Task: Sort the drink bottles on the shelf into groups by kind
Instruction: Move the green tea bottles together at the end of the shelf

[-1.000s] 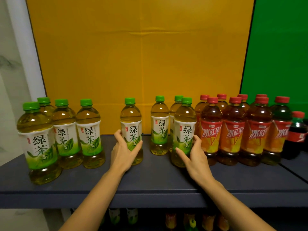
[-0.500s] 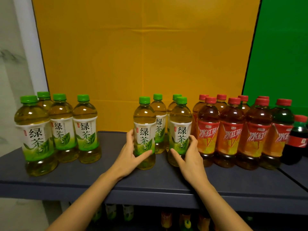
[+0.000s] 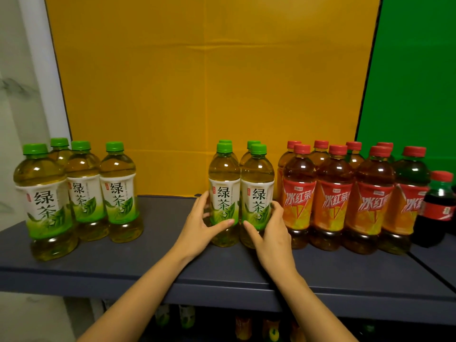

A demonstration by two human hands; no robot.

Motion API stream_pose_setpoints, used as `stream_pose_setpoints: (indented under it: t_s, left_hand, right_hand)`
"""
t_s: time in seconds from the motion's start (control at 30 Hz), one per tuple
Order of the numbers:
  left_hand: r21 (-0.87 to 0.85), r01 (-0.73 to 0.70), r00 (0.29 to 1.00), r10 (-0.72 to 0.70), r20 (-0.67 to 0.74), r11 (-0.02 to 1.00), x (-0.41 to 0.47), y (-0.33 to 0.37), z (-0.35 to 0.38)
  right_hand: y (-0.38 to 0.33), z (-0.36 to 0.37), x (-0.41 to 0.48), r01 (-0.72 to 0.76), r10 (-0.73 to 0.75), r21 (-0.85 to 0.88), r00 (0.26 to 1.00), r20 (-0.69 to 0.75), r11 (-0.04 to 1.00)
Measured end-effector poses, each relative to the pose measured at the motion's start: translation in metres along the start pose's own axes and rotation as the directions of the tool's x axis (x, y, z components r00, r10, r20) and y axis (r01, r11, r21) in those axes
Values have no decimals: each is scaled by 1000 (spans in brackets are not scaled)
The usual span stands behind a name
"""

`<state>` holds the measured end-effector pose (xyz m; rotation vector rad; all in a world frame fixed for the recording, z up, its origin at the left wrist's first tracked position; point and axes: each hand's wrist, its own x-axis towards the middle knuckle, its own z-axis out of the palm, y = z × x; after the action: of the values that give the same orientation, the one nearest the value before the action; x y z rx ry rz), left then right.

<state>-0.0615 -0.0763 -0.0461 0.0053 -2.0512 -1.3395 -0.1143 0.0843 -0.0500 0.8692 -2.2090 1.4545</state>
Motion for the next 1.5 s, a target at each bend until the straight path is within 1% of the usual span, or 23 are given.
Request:
stream_pose_setpoints:
  t_s: [0.13,0.2,0.27,0.3,0.37,0.47,0.53,0.6,0.63,0.7,0.73,0.77,0.8,0.87,0.93,1.0,1.07,1.17,1.27,1.33,1.4,1.5]
  left_hand:
    - [75,18,1000,-17,-16,997,-2,0,1]
    - [111,7,1000,-7,3,994,-5,0,-1]
    - [174,-20,1000,16,24,984,-11,1,-5]
    - [218,-45,999,44,8,975,-15,2,-9]
    - [319,-111,987,143,-78,941,-24,4,-22]
    - [427,-143,928,271,-256,893,-36,3,-53]
    - [458,-99,866,304,-397,883,-42,1,-78]
    - [484,7,795,289,-533,875,-46,-2,-102]
    - [488,63,761,275,-588,870,-48,-3,-114]
    - [470,128,707,252,-661,873,-51,-5,-134]
    - [454,133,695,244,-676,881,-53,-5,-142]
    - [436,128,699,231,-677,891,-55,-4,-149]
    - [418,123,718,210,-663,900,-57,-5,-154]
    - [389,121,789,149,-596,913,-57,-9,-163]
    - [365,159,852,60,-520,918,-54,-14,-166]
    - [339,206,871,-14,-492,918,-51,-18,-168]
    - [295,216,865,-43,-499,931,-48,-19,-168]
    - [239,252,837,-87,-541,938,-43,-18,-166]
    - [178,296,803,-144,-578,938,-39,-18,-166]
    - [172,324,799,-172,-577,930,-39,-21,-167]
    - [185,331,804,-173,-569,925,-41,-23,-168]
    - [205,318,808,-152,-569,926,-40,-25,-167]
  right_hand:
    - [1,1,1,-7,7,-17,1000,3,1000]
    - [0,2,0,4,-4,-36,1000,6,999]
    - [-2,3,-3,42,-41,-81,999,18,996]
    - [-4,3,-5,82,-80,-114,997,22,990]
    - [-7,3,-7,193,-196,-180,981,4,964]
    - [-15,3,-11,321,-342,-218,938,-61,921]
    - [-29,9,-15,415,-431,-184,900,-60,891]
    - [-46,24,-18,484,-483,-76,875,27,872]
    - [-57,35,-18,484,-481,-17,872,91,875]
    - [-80,62,-14,439,-442,65,868,226,896]
    - [-90,79,-10,405,-412,87,867,280,910]
    - [-100,96,-5,365,-377,99,868,324,926]
    - [-109,113,0,316,-332,106,871,361,943]
    - [-125,145,11,208,-243,130,883,402,970]
    - [-134,171,21,85,-156,180,892,424,980]
    - [-136,190,26,-20,-83,235,903,422,972]
    - [-130,201,25,-73,-41,260,911,410,963]
    - [-123,206,21,-115,-8,265,907,422,957]
    - [-121,205,18,-91,-25,268,917,398,959]
    - [-121,201,18,-71,-27,255,931,363,964]
    - [-118,194,19,-50,-20,211,949,316,976]
    - [-112,179,23,-18,-3,89,973,231,996]
